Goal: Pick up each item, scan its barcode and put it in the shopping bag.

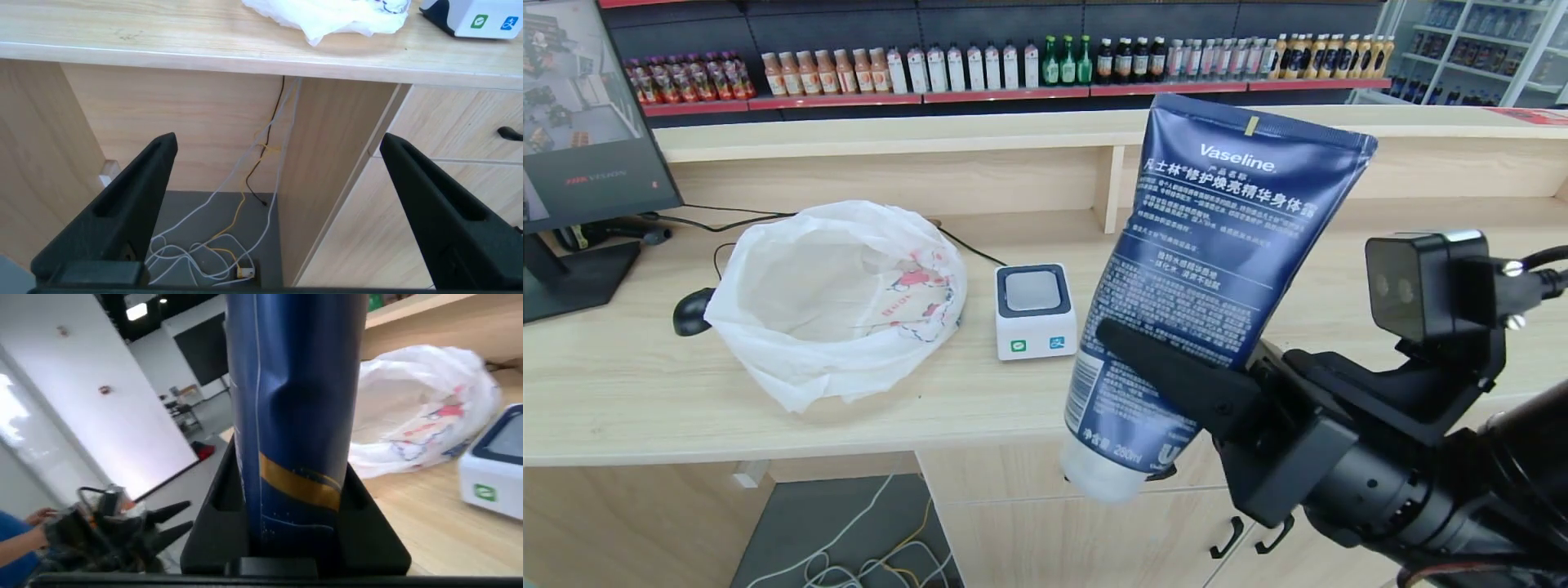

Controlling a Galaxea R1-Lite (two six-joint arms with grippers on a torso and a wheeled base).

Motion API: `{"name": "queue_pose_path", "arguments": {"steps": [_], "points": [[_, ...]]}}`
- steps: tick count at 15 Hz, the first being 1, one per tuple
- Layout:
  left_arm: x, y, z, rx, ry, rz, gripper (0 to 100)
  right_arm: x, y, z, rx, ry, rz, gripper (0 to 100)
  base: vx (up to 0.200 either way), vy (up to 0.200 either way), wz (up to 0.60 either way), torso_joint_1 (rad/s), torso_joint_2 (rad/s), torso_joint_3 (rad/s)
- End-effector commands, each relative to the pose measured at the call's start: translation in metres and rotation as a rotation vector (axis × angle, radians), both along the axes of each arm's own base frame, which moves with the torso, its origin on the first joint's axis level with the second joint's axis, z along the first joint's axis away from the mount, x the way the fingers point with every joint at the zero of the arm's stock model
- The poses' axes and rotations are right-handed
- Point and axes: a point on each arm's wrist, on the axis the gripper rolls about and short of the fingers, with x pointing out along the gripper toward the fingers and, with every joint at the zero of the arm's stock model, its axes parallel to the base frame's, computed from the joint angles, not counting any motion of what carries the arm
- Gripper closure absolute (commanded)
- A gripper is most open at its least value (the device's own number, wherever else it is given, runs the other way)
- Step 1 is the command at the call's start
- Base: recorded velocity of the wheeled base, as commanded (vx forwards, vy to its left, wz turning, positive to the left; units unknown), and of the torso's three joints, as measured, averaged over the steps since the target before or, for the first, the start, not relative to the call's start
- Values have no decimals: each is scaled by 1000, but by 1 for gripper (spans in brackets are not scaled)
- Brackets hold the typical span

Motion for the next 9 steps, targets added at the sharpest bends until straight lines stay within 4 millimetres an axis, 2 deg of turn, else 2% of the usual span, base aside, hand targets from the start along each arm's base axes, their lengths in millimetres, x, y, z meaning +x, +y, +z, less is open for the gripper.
{"name": "queue_pose_path", "arguments": {"steps": [1, 6, 9], "points": [[0, 0, 0, 0, 0, 1, 0, 9, 5, -14, -60, -10, -105, 100, 0, 0, 0, 0, 0, 0], [0, 0, 0, 0, 0, 1, 0, 14, 0, -18, -126, -75, -283, 100, 0, 0, 0, 0, 0, 0], [0, 0, 0, 0, 0, 1, 0, 32, -17, -19, -214, -171, -453, 100, 0, 0, 0, 0, 0, 0]]}}
